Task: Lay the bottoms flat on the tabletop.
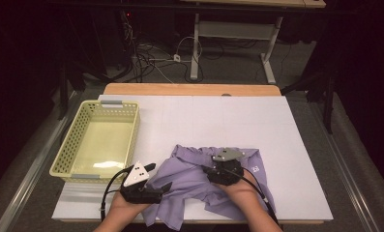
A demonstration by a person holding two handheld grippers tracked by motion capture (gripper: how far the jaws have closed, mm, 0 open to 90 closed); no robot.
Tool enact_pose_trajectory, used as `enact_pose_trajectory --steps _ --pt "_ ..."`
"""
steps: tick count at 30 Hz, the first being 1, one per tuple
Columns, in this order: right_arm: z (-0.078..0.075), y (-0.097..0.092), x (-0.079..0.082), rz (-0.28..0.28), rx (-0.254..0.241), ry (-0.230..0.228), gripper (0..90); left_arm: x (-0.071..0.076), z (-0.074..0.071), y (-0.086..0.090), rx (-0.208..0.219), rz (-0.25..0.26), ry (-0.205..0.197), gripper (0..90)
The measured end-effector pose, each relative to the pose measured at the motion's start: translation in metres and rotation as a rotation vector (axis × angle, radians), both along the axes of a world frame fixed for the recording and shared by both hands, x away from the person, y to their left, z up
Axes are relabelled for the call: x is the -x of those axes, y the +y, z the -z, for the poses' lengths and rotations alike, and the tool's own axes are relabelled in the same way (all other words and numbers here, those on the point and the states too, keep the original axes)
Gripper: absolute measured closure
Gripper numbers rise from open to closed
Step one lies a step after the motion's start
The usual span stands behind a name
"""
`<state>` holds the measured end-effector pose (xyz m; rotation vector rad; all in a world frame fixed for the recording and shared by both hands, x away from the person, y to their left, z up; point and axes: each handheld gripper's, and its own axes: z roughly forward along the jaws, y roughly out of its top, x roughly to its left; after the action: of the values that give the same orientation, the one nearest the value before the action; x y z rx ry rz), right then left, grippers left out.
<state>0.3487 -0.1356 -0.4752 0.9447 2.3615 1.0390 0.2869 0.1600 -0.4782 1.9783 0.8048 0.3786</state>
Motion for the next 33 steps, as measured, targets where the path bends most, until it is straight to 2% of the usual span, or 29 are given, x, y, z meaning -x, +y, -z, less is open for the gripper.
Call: enact_pose_trajectory --steps 3,5,13,20,25,28,33 --pt "0.004 0.003 0.0 0.008 0.027 -0.011 44.8 -0.001 0.0 0.0 0.0 -0.005 0.0 13.3" --pt "0.007 0.004 -0.001 0.013 0.063 -0.028 45.1 -0.002 0.001 0.0 0.0 -0.006 0.001 13.4" --pt "0.007 0.003 -0.003 0.039 0.086 -0.05 60.2 -0.002 -0.001 0.0 0.005 -0.006 0.0 13.4" --pt "-0.003 -0.004 -0.005 0.05 0.044 -0.052 69.1 0.0 -0.002 -0.001 0.002 -0.001 -0.005 13.4" --pt "-0.015 -0.01 -0.009 0.061 0.018 -0.081 75.0 0.0 -0.002 -0.001 0.004 -0.003 -0.004 13.4" --pt "-0.024 -0.012 -0.015 0.069 0.01 -0.103 79.5 0.0 -0.002 -0.001 0.003 0.0 -0.003 13.4" --pt "-0.036 -0.01 -0.035 0.094 0.004 -0.12 80.2 0.0 -0.002 -0.001 0.009 -0.001 -0.002 13.4"
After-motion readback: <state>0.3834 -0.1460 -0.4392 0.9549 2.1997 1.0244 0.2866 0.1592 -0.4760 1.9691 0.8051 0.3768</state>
